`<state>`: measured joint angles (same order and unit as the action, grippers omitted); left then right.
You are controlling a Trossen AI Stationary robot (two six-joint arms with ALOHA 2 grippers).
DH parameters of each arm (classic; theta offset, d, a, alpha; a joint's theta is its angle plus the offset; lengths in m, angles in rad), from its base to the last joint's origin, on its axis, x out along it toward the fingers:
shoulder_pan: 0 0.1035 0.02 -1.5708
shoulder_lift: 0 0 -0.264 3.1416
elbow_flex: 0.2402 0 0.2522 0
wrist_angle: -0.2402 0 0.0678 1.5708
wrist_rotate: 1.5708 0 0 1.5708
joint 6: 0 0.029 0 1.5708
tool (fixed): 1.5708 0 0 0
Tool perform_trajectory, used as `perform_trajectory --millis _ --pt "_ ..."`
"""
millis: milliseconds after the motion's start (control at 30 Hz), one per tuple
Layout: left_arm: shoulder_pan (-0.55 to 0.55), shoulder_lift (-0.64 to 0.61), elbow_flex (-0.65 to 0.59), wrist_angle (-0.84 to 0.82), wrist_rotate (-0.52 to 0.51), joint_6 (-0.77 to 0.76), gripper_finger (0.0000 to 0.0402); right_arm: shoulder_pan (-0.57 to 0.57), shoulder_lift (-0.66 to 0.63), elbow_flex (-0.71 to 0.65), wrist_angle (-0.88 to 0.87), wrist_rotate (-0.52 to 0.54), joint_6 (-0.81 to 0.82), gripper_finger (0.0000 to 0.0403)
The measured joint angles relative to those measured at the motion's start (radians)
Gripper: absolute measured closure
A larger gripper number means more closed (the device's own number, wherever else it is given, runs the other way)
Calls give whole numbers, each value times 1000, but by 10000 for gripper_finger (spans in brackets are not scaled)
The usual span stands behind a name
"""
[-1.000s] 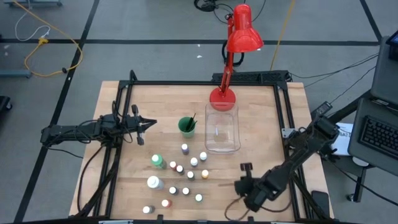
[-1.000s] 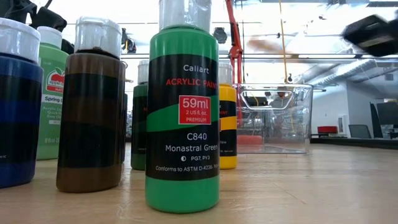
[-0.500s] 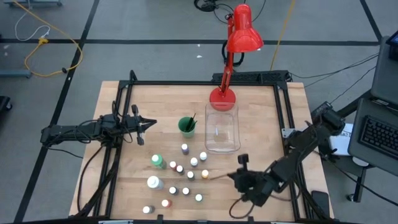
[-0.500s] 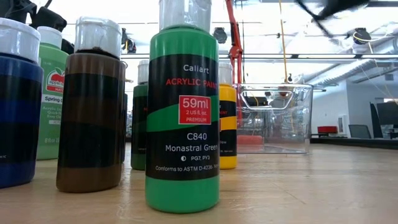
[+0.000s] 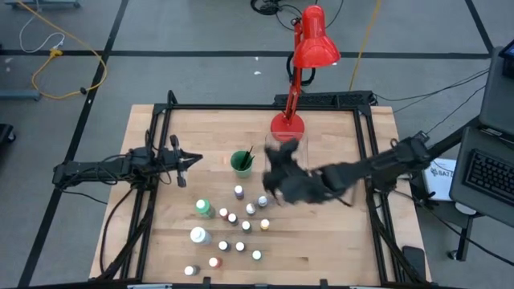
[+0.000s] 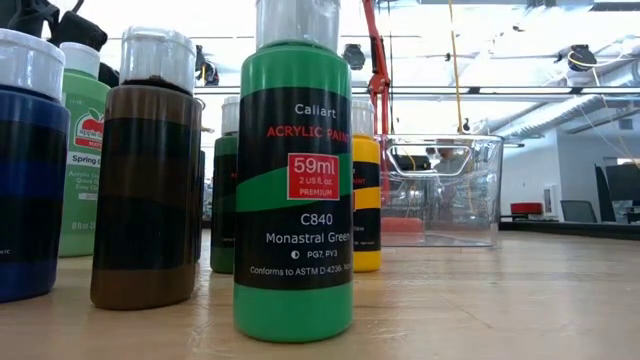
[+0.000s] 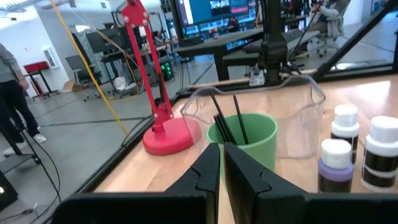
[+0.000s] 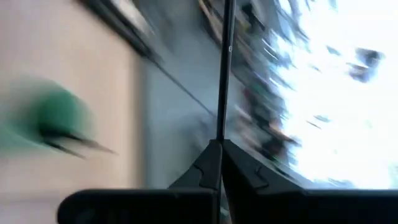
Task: Pick & Place Paint Supplies
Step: Put the yellow paintbrush into the green cup
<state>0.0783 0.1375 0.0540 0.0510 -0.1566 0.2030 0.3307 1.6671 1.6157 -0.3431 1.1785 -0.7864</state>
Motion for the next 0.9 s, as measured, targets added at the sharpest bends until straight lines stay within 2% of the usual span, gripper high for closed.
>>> perform_trajectory --millis 100,367,500,667,900 --pt "0 0 0 -29 0 -3 376 -63 65 8 72 154 -256 403" --pt "0 0 0 -53 -1 -48 376 -188 176 7 17 102 -371 403" --pt "0 0 0 -59 -1 -55 376 -236 220 7 11 64 -544 403" --pt "0 0 0 -81 -1 -51 376 -259 217 8 5 17 -756 403" --pt "0 0 0 -82 -1 -28 376 -249 218 8 54 -23 -912 403"
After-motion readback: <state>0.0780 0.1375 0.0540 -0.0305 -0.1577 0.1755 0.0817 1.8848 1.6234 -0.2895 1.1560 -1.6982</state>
